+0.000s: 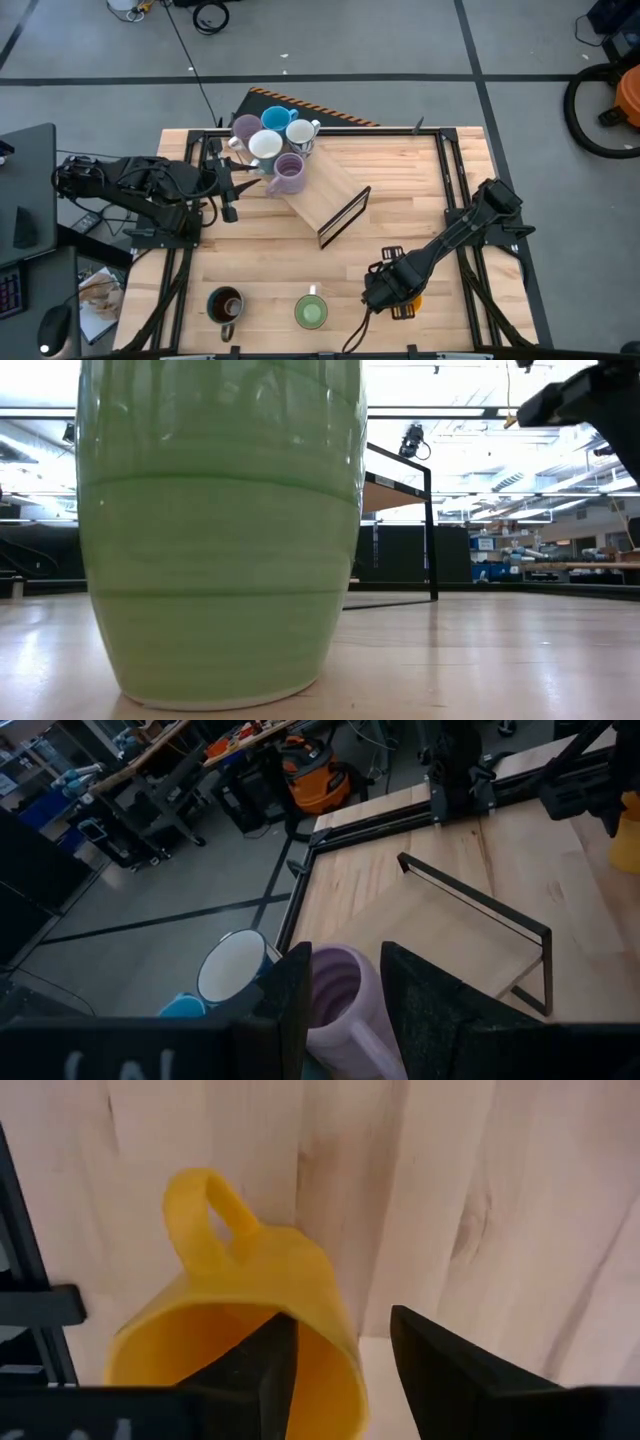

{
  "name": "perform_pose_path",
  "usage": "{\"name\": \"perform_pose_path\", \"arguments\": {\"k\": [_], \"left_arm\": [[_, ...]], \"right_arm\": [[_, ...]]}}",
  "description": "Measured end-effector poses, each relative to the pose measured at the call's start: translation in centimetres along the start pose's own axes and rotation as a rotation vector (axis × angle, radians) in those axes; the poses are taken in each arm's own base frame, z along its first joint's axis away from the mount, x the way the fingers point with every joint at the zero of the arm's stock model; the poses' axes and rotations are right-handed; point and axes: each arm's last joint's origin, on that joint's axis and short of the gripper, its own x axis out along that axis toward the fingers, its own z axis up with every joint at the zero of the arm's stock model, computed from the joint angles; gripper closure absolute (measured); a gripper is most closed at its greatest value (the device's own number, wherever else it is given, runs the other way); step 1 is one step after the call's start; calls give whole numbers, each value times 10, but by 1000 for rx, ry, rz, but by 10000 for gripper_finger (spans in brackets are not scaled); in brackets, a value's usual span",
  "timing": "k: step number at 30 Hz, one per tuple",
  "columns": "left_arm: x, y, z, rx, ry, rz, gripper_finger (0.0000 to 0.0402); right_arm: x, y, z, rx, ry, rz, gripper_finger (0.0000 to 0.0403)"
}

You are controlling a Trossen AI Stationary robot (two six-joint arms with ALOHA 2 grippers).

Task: Place coffee mugs
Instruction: Put the yellow mug on the shelf

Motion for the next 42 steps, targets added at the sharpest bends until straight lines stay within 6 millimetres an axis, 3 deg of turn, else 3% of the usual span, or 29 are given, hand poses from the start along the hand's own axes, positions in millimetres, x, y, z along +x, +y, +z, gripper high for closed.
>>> {"name": "perform_pose_path", "arguments": {"k": [7, 21, 42], "left_arm": [[0, 0, 0, 0, 0, 0, 274], [0, 0, 0, -1, 0, 0, 274], [9, -7, 1, -7, 24, -14, 274]], "right_arm": [[11, -4, -2, 12, 25, -4, 265], [11, -18, 6, -85, -13, -65, 362], [1, -91, 50, -480, -117, -122, 364]]}}
